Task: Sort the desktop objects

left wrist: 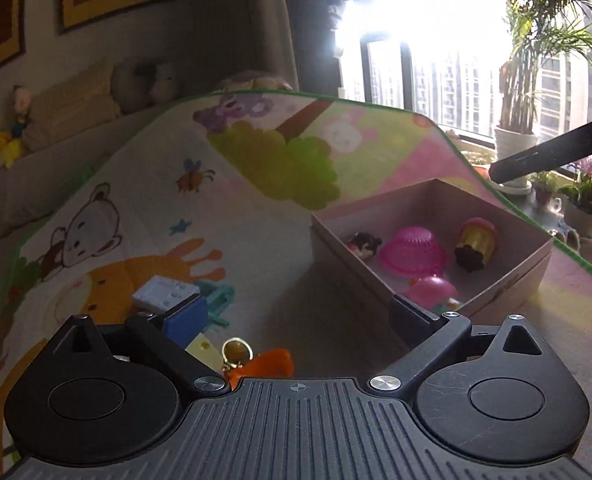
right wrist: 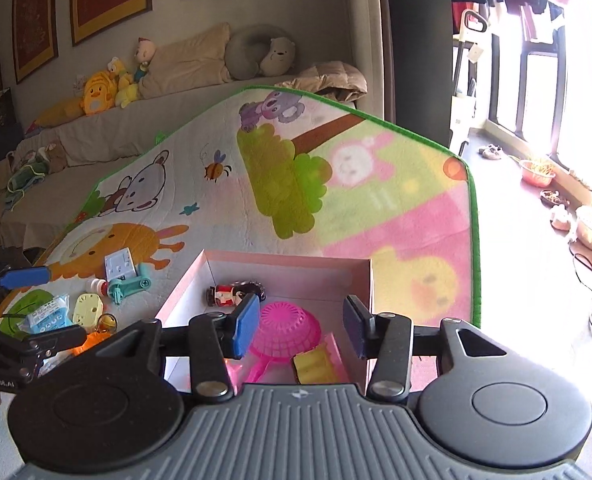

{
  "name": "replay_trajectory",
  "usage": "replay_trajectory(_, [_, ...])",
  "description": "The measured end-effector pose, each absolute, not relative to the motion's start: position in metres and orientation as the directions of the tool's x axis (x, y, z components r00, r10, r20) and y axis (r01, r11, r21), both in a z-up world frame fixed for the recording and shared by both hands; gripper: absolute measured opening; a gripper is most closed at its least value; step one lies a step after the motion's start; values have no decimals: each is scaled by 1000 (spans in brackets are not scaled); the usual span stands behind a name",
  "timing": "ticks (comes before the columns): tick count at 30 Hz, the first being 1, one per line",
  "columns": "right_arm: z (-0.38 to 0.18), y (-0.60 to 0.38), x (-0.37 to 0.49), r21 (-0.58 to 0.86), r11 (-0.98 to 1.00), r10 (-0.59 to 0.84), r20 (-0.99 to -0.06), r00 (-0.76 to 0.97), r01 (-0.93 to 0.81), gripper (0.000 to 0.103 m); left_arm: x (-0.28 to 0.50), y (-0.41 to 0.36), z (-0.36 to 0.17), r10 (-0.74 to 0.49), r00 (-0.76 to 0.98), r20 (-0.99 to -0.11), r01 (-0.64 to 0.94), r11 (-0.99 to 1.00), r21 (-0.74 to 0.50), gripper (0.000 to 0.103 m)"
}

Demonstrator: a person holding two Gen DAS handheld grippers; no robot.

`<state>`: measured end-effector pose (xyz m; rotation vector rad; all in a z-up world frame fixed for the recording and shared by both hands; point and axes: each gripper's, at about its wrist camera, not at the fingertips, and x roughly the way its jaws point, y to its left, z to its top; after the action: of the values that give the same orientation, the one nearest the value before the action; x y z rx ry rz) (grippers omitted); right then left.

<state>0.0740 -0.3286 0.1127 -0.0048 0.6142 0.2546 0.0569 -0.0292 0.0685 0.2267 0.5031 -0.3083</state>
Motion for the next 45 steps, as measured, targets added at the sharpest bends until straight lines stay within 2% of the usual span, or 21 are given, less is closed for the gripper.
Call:
replay_trajectory(2, [113, -311, 73, 62, 960, 259, -578, 774, -275, 49, 47, -16, 58, -185, 837, -515, 311, 935, 170, 101])
replay_trajectory(6, [120, -257, 75, 84, 915, 366, -584, 724, -395, 62, 46, 9, 40, -84, 841, -535, 232, 949, 216, 102])
replay_trajectory(9, [121, -210, 95, 156, 870, 455, -616, 643, -467, 71, 47, 30, 34, -41, 834, -550, 170, 968, 187, 102])
replay_trajectory(12, [113, -162, 134, 231, 853, 488, -673, 555, -469, 73, 46, 45, 29, -12, 843, -538, 114, 981, 156, 102])
replay_trajectory(14, [102, -129, 166, 260, 860, 476, -719, 506, -440, 74, 41, 54, 25, -39, 844, -536, 108, 989, 98, 102])
replay_trajectory(19, [67, -55, 221, 120, 882, 371, -772, 516, -455, 75, 29, 67, 13, -99, 841, -532, 110, 994, -11, 103])
replay_trajectory(21, [50, -28, 237, 66, 864, 348, -794, 498, -499, 78, 25, 72, 15, -116, 857, -502, 109, 993, -43, 103])
replay_trajectory(28, [17, 1, 263, -38, 856, 253, -840, 481, -516, 79, 27, 81, 14, -145, 851, -505, 97, 988, -121, 103])
replay_trajectory(32, [15, -24, 261, 15, 867, 262, -864, 430, -498, 65, 25, 80, 14, -155, 854, -497, 109, 987, -121, 103])
replay_trajectory(36, [18, -47, 240, 48, 874, 268, -878, 397, -483, 64, 22, 76, 15, -162, 852, -498, 133, 987, -94, 103])
replay_trajectory(41, [25, -72, 182, 94, 830, 315, -892, 323, -550, 64, 6, 66, 13, -240, 815, -527, 252, 966, -50, 103])
replay_trajectory(45, [38, -96, 133, 132, 787, 371, -882, 291, -603, 64, -4, 60, 11, -191, 812, -552, 271, 960, 66, 103])
